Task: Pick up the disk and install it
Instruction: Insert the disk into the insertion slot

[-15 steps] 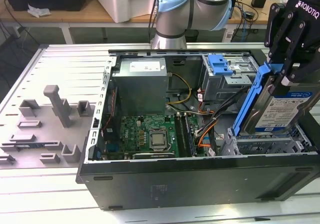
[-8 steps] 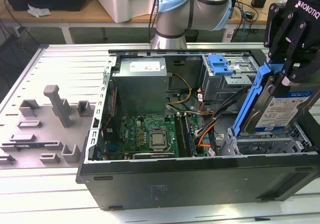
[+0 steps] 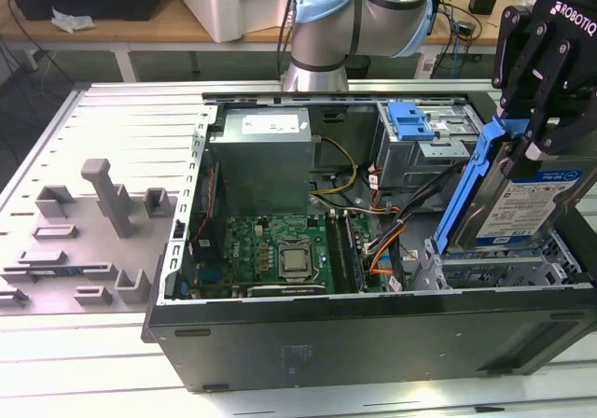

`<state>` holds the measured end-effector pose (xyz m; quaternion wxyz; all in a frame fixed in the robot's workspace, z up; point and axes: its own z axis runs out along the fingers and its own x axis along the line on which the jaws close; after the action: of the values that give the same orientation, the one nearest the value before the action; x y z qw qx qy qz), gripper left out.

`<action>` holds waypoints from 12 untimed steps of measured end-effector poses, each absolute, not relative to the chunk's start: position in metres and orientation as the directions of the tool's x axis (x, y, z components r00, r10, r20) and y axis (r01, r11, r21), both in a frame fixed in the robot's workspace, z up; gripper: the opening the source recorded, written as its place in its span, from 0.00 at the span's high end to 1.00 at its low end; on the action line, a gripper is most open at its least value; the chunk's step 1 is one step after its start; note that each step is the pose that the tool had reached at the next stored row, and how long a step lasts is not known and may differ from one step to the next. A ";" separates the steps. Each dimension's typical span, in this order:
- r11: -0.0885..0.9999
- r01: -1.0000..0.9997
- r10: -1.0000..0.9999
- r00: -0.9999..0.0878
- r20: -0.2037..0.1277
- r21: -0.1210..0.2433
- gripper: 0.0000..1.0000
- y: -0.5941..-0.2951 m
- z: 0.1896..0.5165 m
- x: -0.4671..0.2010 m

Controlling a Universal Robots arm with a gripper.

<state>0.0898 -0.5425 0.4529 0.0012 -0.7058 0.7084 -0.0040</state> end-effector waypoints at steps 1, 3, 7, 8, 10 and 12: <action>0.004 -1.000 -1.000 -0.004 0.004 -0.007 0.64 -0.543 0.453 0.090; 0.004 -1.000 -1.000 -0.004 0.004 -0.007 0.64 -0.543 0.453 0.090; 0.004 -1.000 -1.000 -0.004 0.004 -0.007 0.64 -0.543 0.453 0.090; 0.004 -1.000 -1.000 -0.004 0.004 -0.007 0.64 -0.543 0.454 0.090; 0.004 -1.000 -1.000 -0.004 0.004 -0.007 0.64 -0.543 0.455 0.090; 0.004 -1.000 -1.000 -0.004 0.004 -0.007 0.64 -0.543 0.456 0.090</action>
<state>0.0898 -0.5425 0.4556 0.0013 -0.7058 0.7084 -0.0039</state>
